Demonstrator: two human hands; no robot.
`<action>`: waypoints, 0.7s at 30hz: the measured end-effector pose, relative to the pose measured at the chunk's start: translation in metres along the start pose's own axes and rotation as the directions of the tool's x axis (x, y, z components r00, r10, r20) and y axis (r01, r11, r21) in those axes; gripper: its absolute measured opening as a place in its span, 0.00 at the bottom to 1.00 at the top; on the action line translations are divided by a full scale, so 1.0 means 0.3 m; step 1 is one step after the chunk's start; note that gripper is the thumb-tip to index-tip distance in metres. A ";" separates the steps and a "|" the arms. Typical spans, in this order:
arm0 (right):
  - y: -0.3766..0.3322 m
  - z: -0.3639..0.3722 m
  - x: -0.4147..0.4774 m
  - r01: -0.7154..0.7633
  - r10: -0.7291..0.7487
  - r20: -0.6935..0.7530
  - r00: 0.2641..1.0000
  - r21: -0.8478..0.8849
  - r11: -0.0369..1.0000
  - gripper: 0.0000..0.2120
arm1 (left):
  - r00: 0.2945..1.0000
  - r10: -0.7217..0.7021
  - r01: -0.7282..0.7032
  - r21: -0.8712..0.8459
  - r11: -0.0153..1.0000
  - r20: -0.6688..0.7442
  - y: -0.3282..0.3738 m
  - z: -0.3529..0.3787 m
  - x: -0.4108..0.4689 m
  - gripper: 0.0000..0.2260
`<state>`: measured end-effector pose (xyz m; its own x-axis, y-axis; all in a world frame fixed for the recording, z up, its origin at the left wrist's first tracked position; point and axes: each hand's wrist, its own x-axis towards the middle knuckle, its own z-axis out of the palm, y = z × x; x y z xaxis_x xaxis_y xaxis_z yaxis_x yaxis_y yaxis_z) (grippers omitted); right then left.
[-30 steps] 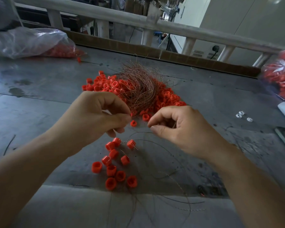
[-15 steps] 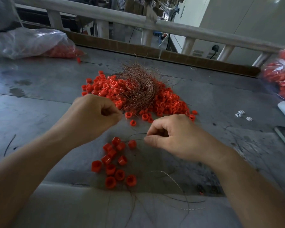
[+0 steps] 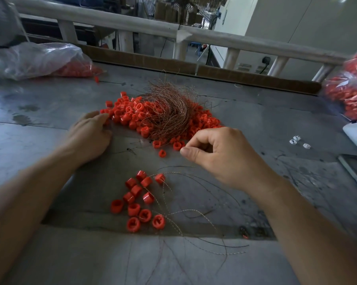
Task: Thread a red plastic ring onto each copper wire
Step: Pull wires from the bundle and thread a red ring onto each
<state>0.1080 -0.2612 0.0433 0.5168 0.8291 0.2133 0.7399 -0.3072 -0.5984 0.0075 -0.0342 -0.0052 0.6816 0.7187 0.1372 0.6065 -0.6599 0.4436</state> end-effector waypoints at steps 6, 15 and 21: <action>0.021 -0.020 0.014 -0.036 0.034 -0.115 0.993 -0.013 0.999 0.10 | 0.986 0.095 -0.093 0.021 0.995 -0.139 0.000 -0.015 -0.012 0.11; 0.068 0.007 0.045 -0.083 0.059 -0.145 0.988 -0.166 0.983 0.05 | 0.944 0.297 -0.330 -0.458 0.825 -0.146 0.093 -0.062 -0.100 0.09; 0.094 0.052 0.069 0.002 -0.031 -0.090 0.995 -0.307 0.952 0.13 | 0.864 0.503 -0.470 -0.410 0.782 -0.029 0.132 -0.002 -0.129 0.08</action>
<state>0.1328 -0.2453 0.0187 0.5302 0.7927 0.3008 0.8375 -0.4343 -0.3316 0.0051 -0.0881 0.0075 0.8822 0.2947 0.3674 -0.0140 -0.7634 0.6458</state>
